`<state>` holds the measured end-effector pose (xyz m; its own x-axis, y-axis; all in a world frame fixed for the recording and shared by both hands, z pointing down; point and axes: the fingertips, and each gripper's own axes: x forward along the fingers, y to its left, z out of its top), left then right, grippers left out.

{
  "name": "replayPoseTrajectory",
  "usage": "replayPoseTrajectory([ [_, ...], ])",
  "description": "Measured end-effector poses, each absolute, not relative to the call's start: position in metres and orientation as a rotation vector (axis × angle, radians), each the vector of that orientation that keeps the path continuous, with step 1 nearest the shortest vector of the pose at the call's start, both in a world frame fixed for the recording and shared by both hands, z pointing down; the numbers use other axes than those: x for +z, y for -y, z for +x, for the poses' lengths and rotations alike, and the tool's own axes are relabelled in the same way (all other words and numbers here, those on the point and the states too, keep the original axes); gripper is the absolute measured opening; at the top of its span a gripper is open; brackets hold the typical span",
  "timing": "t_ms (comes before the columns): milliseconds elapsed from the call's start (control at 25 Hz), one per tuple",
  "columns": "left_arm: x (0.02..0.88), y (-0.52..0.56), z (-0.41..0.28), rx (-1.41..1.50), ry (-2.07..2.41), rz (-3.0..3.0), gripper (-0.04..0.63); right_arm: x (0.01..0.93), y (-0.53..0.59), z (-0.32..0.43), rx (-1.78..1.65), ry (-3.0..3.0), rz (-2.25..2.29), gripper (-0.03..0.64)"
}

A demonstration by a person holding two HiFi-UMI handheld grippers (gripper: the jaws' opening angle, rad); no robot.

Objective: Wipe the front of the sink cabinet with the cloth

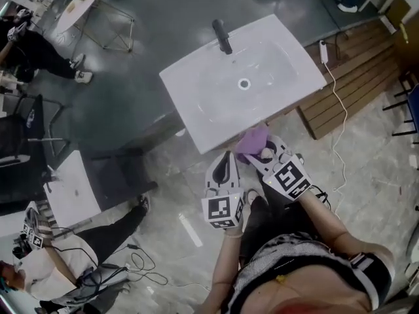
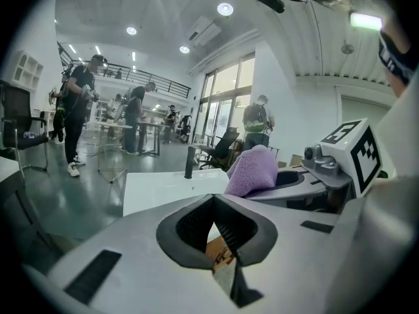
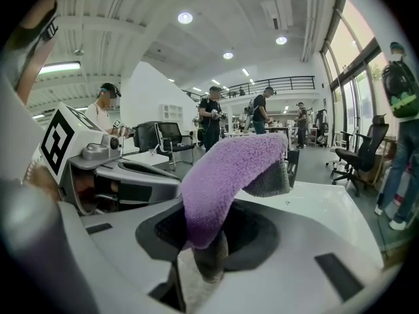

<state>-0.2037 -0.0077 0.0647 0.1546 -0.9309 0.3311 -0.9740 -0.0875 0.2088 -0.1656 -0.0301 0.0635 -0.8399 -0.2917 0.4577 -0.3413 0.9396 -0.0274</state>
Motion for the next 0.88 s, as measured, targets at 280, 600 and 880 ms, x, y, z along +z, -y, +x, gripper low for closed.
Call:
replayPoseTrajectory([
  [280, 0.103, 0.032, -0.221, 0.165, 1.839, 2.032, 0.000, 0.103, 0.050, -0.184, 0.184, 2.646, 0.389, 0.164],
  [600, 0.153, 0.023, -0.222, 0.182, 1.809, 1.976, 0.000, 0.144, 0.055, -0.175, 0.226, 2.627, 0.431, 0.164],
  [880, 0.203, 0.019, -0.218, 0.188, 1.770, 1.962, 0.000, 0.194, 0.046, -0.171, 0.259, 2.618, 0.391, 0.164],
])
